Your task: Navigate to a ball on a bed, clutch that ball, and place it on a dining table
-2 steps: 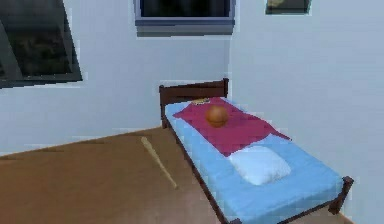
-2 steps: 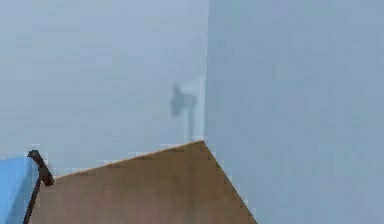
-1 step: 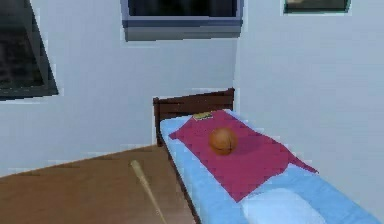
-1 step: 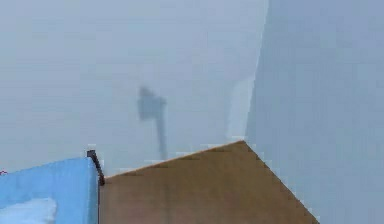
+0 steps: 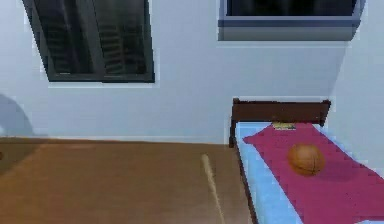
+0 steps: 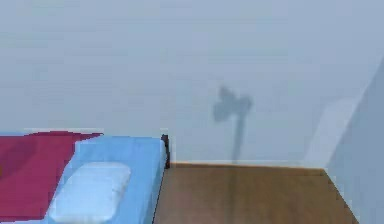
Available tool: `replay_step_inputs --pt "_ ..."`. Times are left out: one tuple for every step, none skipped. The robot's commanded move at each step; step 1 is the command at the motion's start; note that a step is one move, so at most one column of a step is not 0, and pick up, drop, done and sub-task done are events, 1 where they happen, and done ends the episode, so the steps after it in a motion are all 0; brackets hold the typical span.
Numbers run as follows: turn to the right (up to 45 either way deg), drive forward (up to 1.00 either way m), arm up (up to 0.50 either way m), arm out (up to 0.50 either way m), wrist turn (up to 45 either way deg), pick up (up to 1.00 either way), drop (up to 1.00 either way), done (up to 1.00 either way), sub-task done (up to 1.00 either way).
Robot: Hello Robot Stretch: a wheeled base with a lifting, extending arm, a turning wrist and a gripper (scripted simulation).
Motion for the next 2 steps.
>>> replay_step_inputs --pt "0.0 0.55 0.0 0.0 0.0 0.0 0.0 0.0 0.0" --pt "-33.0 0.0 0.0 0.0 0.0 0.0 0.0 0.0 0.0"
